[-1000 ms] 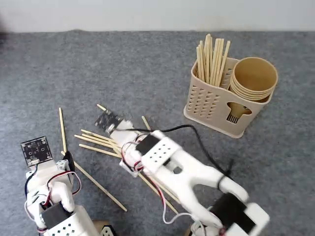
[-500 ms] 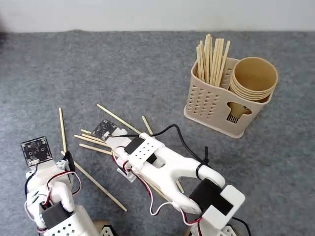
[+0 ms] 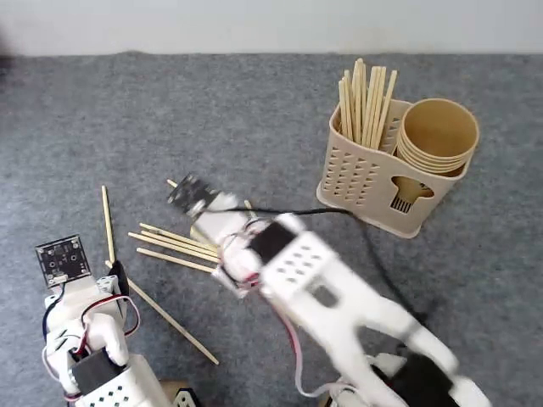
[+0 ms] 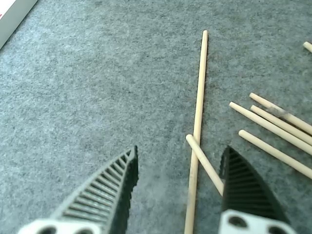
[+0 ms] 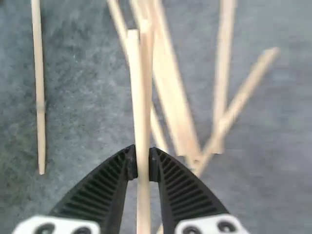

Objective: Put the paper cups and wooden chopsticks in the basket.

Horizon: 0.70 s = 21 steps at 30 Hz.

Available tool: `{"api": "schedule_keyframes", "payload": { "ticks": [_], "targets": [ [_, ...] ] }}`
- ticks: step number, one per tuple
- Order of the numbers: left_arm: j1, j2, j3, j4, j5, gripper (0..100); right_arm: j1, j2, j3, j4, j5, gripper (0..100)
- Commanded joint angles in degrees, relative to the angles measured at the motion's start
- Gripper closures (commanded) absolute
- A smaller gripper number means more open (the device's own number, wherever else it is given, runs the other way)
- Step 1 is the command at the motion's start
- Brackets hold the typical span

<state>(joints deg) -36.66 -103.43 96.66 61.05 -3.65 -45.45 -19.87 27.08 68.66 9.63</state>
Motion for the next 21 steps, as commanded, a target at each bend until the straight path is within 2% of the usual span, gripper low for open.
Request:
{"api": "schedule_keyframes", "payload": {
  "ticks": [1, 9, 15, 21],
  "targets": [
    [-0.26, -0.88, -0.66, -0.79, 0.18, 74, 3.74, -12.18, -4.31, 2.33, 2.81, 99.1],
    [-0.26, -0.88, -0.66, -0.79, 0.18, 74, 11.65, -24.22, -7.91, -2.59, 6.15, 99.1],
    [-0.26, -0.88, -0.66, -0.79, 0.18, 74, 18.68, -26.95, -7.65, -15.60, 5.80, 99.1],
    [-0.26, -0.88, -0.66, -0.79, 0.18, 74, 26.51, -26.68, -7.56, -32.92, 5.63, 99.1]
  ]
}}
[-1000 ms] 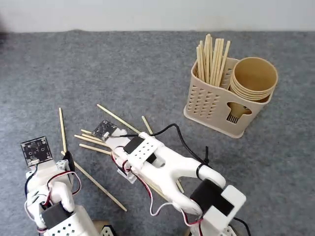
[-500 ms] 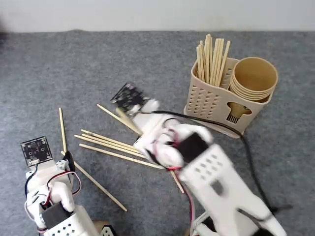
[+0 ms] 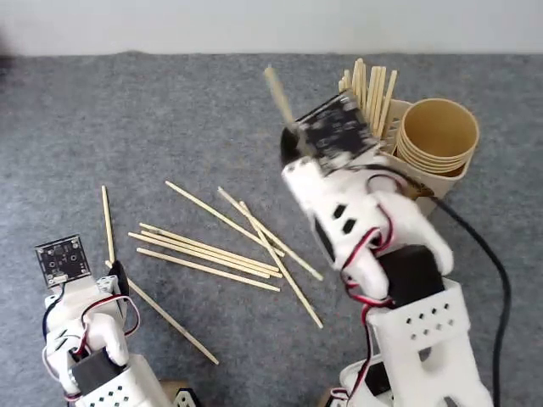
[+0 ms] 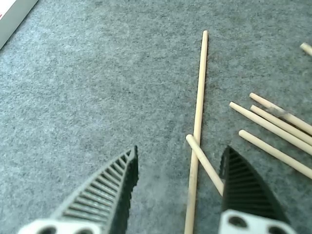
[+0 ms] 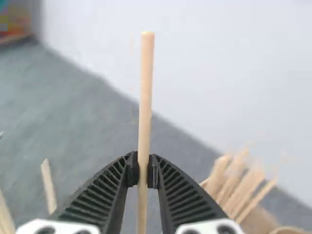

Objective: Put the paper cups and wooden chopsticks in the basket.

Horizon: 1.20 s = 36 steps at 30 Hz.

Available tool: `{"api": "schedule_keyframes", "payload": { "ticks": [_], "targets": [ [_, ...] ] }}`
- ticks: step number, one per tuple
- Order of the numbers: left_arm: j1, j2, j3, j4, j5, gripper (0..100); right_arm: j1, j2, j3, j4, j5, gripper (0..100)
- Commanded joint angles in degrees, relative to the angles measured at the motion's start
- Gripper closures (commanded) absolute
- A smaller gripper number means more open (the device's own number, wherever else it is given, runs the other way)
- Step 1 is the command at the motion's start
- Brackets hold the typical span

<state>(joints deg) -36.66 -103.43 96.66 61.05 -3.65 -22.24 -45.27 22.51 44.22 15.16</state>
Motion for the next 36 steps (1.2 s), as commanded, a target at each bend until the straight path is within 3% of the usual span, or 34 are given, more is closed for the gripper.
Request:
{"api": "schedule_keyframes", "payload": {
  "ticks": [1, 11, 15, 17, 22, 25, 28, 33, 36],
  "targets": [
    [-0.26, -0.88, -0.66, -0.79, 0.18, 74, 4.18, -1.19, -2.81, -11.21, -0.18, 99.1],
    [-0.26, -0.88, -0.66, -0.70, 0.18, 74, 12.00, -1.10, 13.98, -42.77, -2.55, 99.1],
    [-0.26, -0.88, -0.66, -0.70, 0.18, 74, 14.11, 0.48, 19.08, -47.52, -2.55, 99.0],
    [-0.26, -0.88, -0.66, -0.70, 0.18, 74, 14.37, 2.24, 19.16, -45.32, -2.64, 97.2],
    [-0.26, -0.88, -0.66, -0.70, 0.18, 74, 14.29, 2.95, 18.90, -40.31, -2.99, 79.0],
    [-0.26, -0.88, -0.66, -0.70, 0.18, 74, 12.97, 0.57, 16.09, -34.33, -3.96, 83.1],
    [-0.26, -0.88, -0.66, -0.70, 0.18, 74, 10.51, -0.66, 9.23, -20.70, -5.63, 88.1],
    [-0.26, -0.88, -0.66, -0.70, 0.18, 74, 1.10, 2.24, -0.97, 5.67, -5.36, 88.7],
    [-0.26, -0.88, -0.66, -0.70, 0.18, 74, -4.53, 6.02, -2.46, 15.52, -5.80, 88.7]
  ]
}}
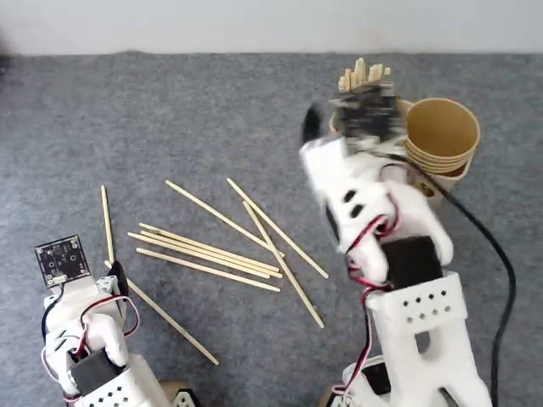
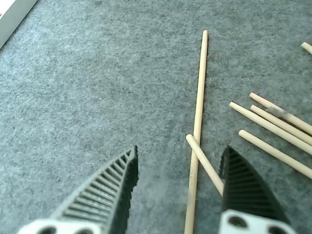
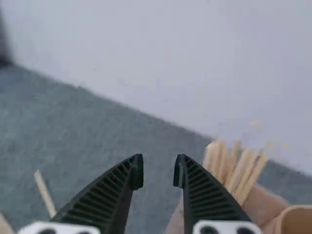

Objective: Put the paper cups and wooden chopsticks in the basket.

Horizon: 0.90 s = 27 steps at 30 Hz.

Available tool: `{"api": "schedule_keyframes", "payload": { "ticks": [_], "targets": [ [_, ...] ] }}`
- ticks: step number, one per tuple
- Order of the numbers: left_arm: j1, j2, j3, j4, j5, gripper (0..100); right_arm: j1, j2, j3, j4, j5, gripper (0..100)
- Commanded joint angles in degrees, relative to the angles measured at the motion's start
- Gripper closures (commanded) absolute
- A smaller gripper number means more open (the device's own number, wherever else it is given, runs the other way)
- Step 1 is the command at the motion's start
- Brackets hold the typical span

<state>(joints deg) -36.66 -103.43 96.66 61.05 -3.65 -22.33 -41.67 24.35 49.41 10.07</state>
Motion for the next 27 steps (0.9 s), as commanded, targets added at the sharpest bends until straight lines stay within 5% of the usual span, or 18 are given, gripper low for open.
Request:
{"api": "schedule_keyframes", "payload": {
  "ticks": [1, 9, 18, 27],
  "targets": [
    [-0.26, -0.88, -0.66, -0.70, 0.18, 74, -5.93, 4.09, -4.22, 12.26, -0.70, 88.7],
    [-0.26, -0.88, -0.66, -0.70, 0.18, 74, -11.12, 22.73, -4.48, 15.87, -0.79, 88.7],
    [-0.26, -0.88, -0.66, -0.70, 0.18, 74, -10.77, 46.81, -8.26, 1.89, -0.62, 88.7],
    [-0.26, -0.88, -0.66, -0.70, 0.18, 74, -10.68, 64.48, -27.78, 10.51, -0.70, 88.7]
  ]
}}
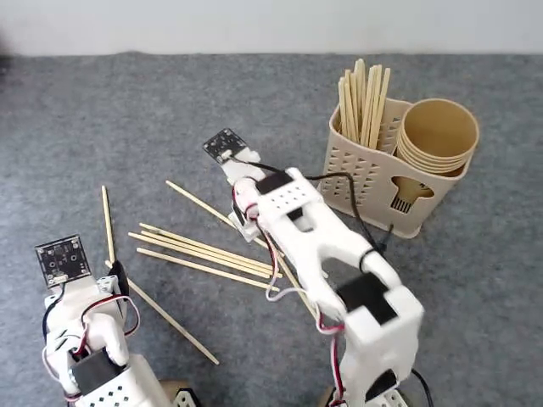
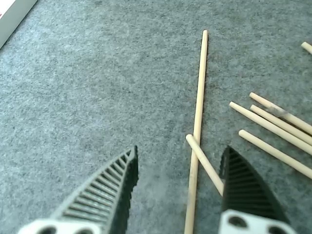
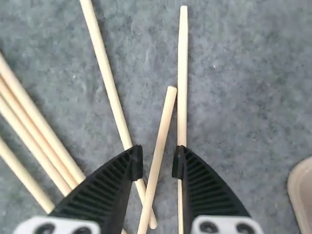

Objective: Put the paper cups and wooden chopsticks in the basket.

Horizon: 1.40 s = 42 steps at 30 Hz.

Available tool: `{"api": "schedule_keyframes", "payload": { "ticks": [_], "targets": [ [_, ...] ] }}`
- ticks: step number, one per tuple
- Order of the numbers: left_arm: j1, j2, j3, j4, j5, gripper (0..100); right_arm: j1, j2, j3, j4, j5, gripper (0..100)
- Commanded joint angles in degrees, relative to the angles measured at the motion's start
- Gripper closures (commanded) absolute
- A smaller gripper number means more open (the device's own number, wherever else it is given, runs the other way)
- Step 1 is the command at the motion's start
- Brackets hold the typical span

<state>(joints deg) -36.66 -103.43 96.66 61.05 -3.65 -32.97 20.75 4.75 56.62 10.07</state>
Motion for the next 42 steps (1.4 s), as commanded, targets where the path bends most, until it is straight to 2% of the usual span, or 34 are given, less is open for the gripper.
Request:
{"api": "schedule_keyframes", "payload": {
  "ticks": [1, 8, 16, 20, 23, 31, 37, 42],
  "targets": [
    [-0.26, -0.88, -0.66, -0.70, 0.18, 74, -0.04, 3.47, -10.11, 4.35, -0.70, 88.7],
    [-0.26, -0.88, -0.66, -0.70, 0.18, 74, 3.21, 12.00, -18.81, 5.76, -0.62, 88.7],
    [-0.18, -0.88, -0.66, -0.70, 0.18, 74, 3.91, 15.96, -19.60, 5.85, -0.26, 89.6],
    [-0.18, -0.88, -0.66, -0.62, 0.18, 74, 3.65, 15.34, -19.69, 5.85, 0.09, 99.7],
    [-0.09, -0.88, -0.66, -0.62, 0.18, 74, 3.47, 13.14, -18.90, 5.93, 1.93, 99.1],
    [-0.09, -0.88, -0.66, -0.62, 0.18, 74, 3.47, -1.63, -18.90, 16.13, 1.85, 99.1],
    [-0.09, -0.88, -0.66, -0.62, 0.18, 74, 2.51, -19.47, -18.90, 22.46, 2.11, 99.1],
    [-0.09, -0.88, -0.66, -0.53, 0.18, 74, 1.36, -36.53, -18.99, 22.81, 1.76, 99.1]
  ]
}}
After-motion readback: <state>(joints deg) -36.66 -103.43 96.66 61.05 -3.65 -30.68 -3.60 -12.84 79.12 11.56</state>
